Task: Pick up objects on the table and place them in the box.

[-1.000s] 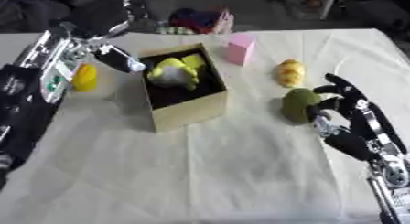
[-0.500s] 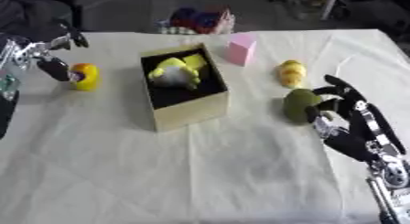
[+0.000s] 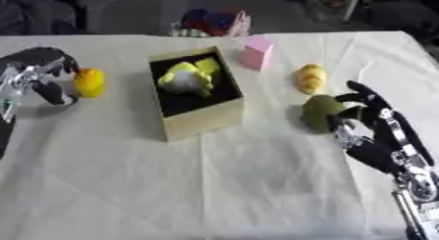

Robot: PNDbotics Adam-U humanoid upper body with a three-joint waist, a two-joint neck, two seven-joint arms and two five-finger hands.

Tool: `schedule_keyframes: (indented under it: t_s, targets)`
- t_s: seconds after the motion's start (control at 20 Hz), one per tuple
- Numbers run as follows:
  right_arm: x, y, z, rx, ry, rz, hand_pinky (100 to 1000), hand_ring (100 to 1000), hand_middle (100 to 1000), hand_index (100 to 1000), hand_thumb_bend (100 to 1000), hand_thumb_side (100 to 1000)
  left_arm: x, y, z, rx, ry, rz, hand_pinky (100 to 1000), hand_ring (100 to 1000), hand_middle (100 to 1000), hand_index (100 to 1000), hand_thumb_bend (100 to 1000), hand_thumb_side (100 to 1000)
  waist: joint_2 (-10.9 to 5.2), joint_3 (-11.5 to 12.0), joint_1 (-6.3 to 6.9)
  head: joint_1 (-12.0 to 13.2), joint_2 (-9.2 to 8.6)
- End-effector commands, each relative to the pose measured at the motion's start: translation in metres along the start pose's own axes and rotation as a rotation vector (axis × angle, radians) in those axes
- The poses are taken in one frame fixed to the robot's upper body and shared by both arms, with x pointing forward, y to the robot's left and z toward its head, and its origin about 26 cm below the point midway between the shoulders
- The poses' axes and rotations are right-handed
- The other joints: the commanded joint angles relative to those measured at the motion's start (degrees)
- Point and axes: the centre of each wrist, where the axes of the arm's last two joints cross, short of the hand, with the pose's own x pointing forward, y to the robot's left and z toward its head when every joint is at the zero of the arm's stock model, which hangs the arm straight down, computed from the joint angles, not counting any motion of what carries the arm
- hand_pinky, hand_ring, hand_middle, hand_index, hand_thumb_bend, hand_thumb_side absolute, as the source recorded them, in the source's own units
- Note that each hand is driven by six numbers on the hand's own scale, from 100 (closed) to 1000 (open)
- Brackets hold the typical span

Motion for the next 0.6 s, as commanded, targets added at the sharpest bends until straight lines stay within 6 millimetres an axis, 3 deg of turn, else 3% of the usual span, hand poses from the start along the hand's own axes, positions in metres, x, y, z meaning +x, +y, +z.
schedule_keyframes:
  t_s: [0.05,0.2,0.25,0.45,0.6]
  targets:
    - [0.004,-0.005,-0.003,-0.006,-0.021,0.011,751,609,739,943,325,317,-0.004,0.007,0.001,0.104,0.037,-0.005,762,667,694,800,457,153,-0.83,-0.18,-0.8,-0.19,0.22]
    - [0.004,-0.005,-0.003,-0.006,-0.022,0.009,751,609,739,943,329,318,0.001,0.002,-0.002,0.183,0.05,-0.004,752,650,671,784,460,151,-0.69,-0.25,-0.85,-0.21,0.22]
    - [0.004,-0.005,-0.003,-0.006,-0.022,0.009,751,609,739,943,329,318,0.002,0.001,-0.002,0.201,0.051,-0.004,727,608,619,747,421,113,-0.66,-0.26,-0.85,-0.22,0.22]
    - [0.004,-0.005,-0.004,-0.006,-0.023,0.008,751,609,739,943,328,319,0.007,-0.003,-0.004,0.305,0.07,0.013,622,432,412,538,135,113,-0.6,-0.36,-0.9,-0.35,0.22]
    - [0.004,-0.005,-0.003,-0.008,-0.021,0.009,751,609,740,943,327,319,0.008,0.001,-0.003,0.376,0.067,0.036,623,439,403,525,141,114,-0.65,-0.38,-0.86,-0.39,0.22]
